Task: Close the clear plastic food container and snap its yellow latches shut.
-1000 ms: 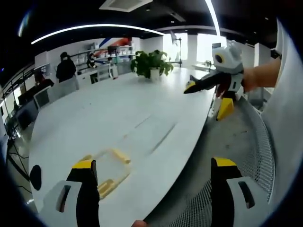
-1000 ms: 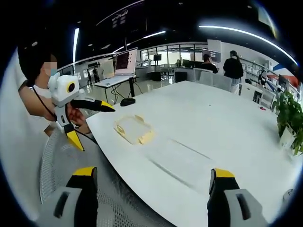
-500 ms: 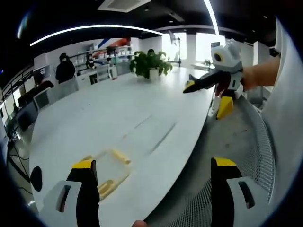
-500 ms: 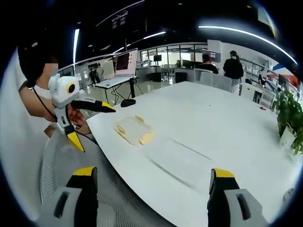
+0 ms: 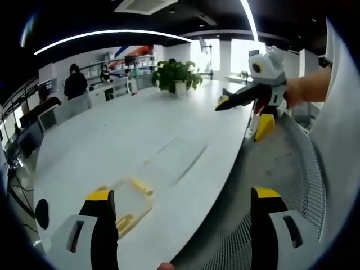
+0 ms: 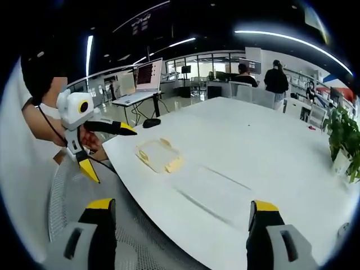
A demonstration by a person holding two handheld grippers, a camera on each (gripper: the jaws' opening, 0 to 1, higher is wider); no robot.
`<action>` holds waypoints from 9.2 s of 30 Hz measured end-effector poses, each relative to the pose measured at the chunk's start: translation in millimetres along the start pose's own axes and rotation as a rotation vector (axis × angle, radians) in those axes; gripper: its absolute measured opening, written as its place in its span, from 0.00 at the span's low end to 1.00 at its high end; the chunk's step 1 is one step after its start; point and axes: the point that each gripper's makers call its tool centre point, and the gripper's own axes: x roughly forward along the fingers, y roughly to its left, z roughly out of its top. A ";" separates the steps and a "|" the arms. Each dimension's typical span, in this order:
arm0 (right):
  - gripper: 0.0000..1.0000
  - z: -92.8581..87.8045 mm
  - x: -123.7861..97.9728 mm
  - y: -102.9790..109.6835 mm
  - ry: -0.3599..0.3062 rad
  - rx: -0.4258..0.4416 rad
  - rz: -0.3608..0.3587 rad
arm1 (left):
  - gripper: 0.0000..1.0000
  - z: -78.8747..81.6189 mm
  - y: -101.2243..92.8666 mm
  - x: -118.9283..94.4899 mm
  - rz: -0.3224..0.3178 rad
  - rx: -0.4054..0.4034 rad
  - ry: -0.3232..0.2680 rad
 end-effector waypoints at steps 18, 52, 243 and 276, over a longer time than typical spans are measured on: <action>0.99 -0.7 0.7 3.6 0.008 -0.004 0.017 | 0.99 1.6 -0.1 -1.2 -0.003 -0.003 -0.008; 0.99 5.5 -4.2 -1.3 -0.009 -0.001 0.007 | 0.99 8.2 13.3 -9.5 0.004 -0.057 -0.025; 0.37 5.3 229.3 24.7 0.485 -0.696 0.435 | 0.39 -134.0 193.0 -5.8 -0.420 0.420 0.423; 0.37 34.7 199.9 29.0 0.429 -0.701 0.432 | 0.37 -101.7 186.1 -25.3 -0.406 0.463 0.433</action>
